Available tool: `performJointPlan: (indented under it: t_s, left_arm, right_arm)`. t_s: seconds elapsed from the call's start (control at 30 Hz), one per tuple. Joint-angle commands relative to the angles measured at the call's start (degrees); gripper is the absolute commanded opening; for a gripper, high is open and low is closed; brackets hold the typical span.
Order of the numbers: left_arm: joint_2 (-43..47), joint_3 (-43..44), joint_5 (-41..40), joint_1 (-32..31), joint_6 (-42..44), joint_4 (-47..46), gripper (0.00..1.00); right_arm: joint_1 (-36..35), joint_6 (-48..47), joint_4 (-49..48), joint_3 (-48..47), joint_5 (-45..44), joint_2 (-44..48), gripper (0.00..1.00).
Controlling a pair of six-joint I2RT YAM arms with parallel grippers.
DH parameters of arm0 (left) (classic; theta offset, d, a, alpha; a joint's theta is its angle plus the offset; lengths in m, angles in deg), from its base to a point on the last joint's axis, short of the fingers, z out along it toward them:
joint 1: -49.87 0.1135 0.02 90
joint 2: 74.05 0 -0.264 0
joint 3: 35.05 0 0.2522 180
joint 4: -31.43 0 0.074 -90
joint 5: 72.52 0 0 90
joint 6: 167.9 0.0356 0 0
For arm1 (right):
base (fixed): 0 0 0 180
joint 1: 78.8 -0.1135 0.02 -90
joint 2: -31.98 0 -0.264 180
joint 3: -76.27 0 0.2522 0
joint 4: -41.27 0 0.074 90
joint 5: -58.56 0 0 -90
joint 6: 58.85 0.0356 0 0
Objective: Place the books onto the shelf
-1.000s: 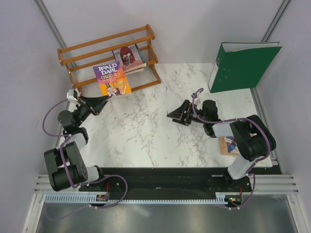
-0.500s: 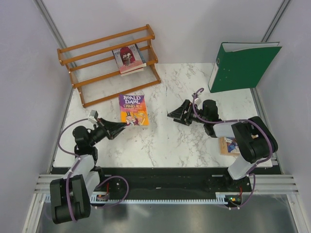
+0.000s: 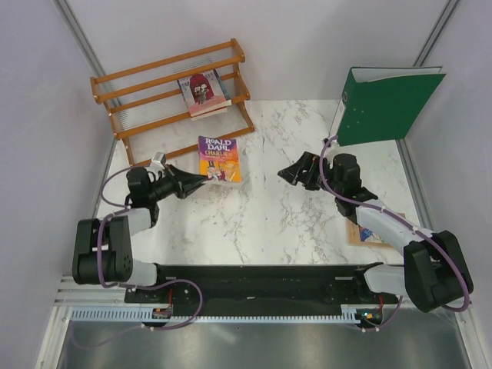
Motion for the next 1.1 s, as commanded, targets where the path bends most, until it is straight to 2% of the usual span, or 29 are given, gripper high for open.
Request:
performJointPlan:
  t_s: [0.0, 0.07, 0.17, 0.2, 0.43, 0.6, 1.07]
  left_arm:
    - [-7.47, 7.40, 0.24, -0.34, 1.09, -8.80, 0.02]
    - [-12.46, 9.86, 0.50, -0.34, -1.45, -12.04, 0.02]
    - [-17.66, 12.50, 0.59, -0.77, -6.97, -21.17, 0.02]
    - [-21.25, 13.03, 0.50, -1.21, -8.65, -27.03, 0.02]
    - [-33.57, 16.45, -4.50, -3.94, -19.12, -45.87, 0.02]
    - [-37.45, 20.14, -5.82, -6.03, -20.01, -46.60, 0.02]
    - [-45.27, 29.99, -10.30, -7.02, -23.52, -48.79, 0.02]
  right_arm:
    - [0.30, -3.00, 3.79, -1.83, -2.89, -0.54, 0.98]
    - [0.30, -3.00, 3.70, -1.83, -2.80, -0.90, 0.98]
    - [0.39, -3.27, 3.61, -1.83, -2.62, -0.99, 0.98]
    - [0.39, -3.36, 3.61, -1.74, -2.71, -1.07, 0.98]
    - [0.48, -3.53, 3.26, -1.65, -2.27, -1.51, 0.98]
    - [0.57, -3.62, 3.17, -1.47, -2.09, -1.60, 0.98]
    - [0.74, -2.83, 0.45, -0.68, -0.07, -4.68, 0.98]
